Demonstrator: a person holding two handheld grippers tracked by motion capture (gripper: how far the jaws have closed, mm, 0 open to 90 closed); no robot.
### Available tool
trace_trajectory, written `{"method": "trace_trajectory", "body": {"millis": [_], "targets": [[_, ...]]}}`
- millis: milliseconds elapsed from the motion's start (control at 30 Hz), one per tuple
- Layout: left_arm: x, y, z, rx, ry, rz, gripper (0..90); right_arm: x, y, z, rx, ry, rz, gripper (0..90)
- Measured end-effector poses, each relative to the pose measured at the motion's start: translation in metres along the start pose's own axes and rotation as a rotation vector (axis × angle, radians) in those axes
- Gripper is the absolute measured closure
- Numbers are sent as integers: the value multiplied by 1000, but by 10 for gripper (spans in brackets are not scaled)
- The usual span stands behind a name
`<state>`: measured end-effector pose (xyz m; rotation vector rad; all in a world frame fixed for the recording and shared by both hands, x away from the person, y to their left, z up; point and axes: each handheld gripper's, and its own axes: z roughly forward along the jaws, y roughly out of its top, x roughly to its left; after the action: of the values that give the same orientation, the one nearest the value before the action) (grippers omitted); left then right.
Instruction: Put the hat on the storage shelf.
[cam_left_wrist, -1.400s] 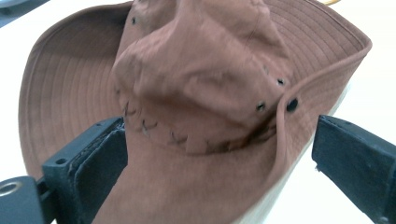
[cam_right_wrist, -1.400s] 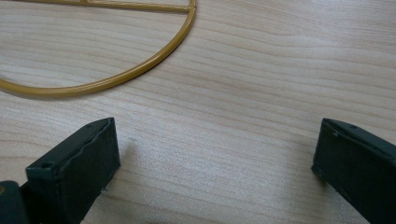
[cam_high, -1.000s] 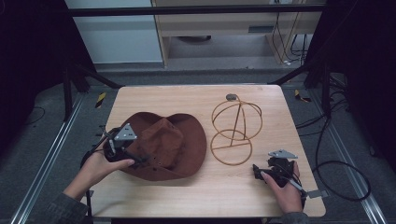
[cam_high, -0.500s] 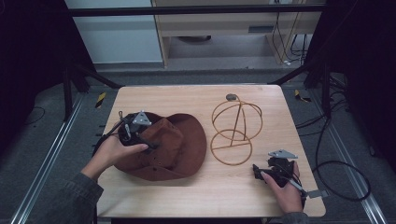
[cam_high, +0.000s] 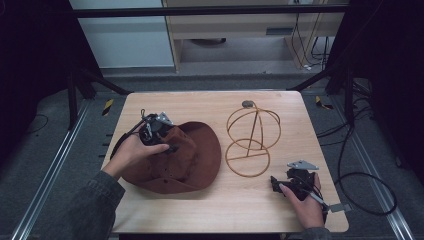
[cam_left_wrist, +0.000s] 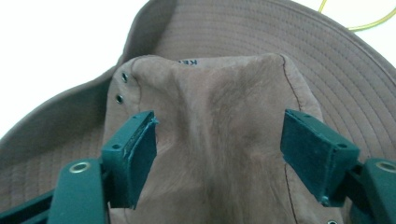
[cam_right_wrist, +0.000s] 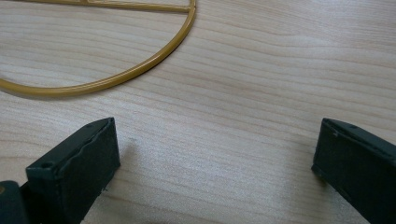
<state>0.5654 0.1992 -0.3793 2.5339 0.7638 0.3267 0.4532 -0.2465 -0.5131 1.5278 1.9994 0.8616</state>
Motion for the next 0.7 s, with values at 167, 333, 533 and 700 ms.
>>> {"method": "trace_trajectory", "body": {"millis": [167,333,533,700], "targets": [[-1,4,6,27,-3,6,342,0,0,0,0,1,1,6],[0,5,13,48,-10,-5,441,0,0,0,0,0,0,6],[2,3,17,66,-20,-5,714,0,0,0,0,0,0,6],[3,0,16,68,-30,-6,858,0,0,0,0,0,0,6]]}}
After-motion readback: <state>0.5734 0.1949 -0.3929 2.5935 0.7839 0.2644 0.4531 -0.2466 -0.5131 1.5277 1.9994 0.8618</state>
